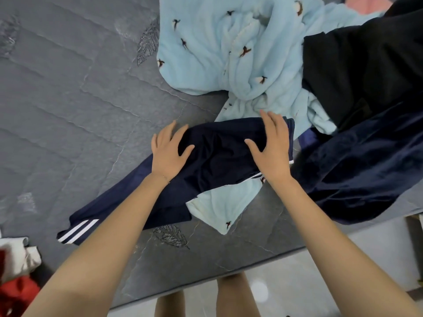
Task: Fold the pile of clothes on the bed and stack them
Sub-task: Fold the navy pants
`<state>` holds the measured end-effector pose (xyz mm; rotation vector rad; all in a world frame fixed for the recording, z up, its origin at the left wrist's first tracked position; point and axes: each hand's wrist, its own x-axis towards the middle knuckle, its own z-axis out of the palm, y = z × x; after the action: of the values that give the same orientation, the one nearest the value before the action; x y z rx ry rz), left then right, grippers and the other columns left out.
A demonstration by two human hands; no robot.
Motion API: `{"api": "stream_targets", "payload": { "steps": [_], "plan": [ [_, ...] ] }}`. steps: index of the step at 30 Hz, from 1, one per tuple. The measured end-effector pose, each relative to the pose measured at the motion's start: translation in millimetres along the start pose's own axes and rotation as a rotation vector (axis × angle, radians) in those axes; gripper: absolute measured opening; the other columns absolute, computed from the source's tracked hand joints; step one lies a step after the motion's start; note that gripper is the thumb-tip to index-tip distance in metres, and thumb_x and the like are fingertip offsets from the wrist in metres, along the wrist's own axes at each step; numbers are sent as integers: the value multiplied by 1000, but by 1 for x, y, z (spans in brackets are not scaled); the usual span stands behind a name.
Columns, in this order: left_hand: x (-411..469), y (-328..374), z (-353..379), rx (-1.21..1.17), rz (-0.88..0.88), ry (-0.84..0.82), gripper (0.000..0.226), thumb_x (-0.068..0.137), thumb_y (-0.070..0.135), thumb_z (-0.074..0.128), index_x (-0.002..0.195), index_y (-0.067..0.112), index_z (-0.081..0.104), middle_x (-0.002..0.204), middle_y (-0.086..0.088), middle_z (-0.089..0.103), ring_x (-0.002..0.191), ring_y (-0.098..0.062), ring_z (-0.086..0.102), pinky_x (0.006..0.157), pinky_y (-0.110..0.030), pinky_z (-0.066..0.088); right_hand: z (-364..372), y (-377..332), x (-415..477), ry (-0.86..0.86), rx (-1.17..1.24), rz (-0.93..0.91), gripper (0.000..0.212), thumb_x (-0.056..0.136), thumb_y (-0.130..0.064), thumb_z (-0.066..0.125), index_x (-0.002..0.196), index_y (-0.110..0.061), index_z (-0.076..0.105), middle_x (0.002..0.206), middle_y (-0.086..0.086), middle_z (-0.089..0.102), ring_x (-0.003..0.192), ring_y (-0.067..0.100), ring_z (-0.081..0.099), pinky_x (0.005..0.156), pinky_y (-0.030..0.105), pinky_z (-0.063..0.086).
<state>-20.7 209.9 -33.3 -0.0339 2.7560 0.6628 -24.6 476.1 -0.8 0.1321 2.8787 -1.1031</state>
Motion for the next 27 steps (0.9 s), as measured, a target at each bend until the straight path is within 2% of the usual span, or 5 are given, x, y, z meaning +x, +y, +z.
{"api": "stream_targets", "payload": {
  "steps": [8,16,24,27],
  "plan": [
    [-42,-51,-9,86,6,15,58,98,40,54,151,26,34,161,-7,18,147,-29,16,120,-49,-3,52,-42,-27,-140,-102,-181,66,88,-29,70,147,-15,42,148,12,43,145,36,25,119,48,21],
    [-94,-123,-28,103,-70,53,61,98,46,49,152,28,29,163,-6,14,149,-29,8,119,-54,-3,108,-85,-65,-212,-189,-201,70,88,-40,67,149,-22,39,151,11,39,146,36,23,117,55,20],
    [-155,-206,-40,74,-191,5,62,98,46,48,153,24,28,162,-9,17,147,-34,15,118,-57,7,177,-137,-100,-358,-298,-292,73,89,-45,64,152,-25,34,157,8,32,147,36,19,117,56,12],
    [-176,-232,-45,66,-229,0,61,98,45,50,152,23,31,159,-10,24,144,-35,22,117,-58,12,198,-154,-108,-407,-369,-364,76,86,-46,66,152,-24,35,156,10,33,146,37,23,116,58,15]
  ]
}}
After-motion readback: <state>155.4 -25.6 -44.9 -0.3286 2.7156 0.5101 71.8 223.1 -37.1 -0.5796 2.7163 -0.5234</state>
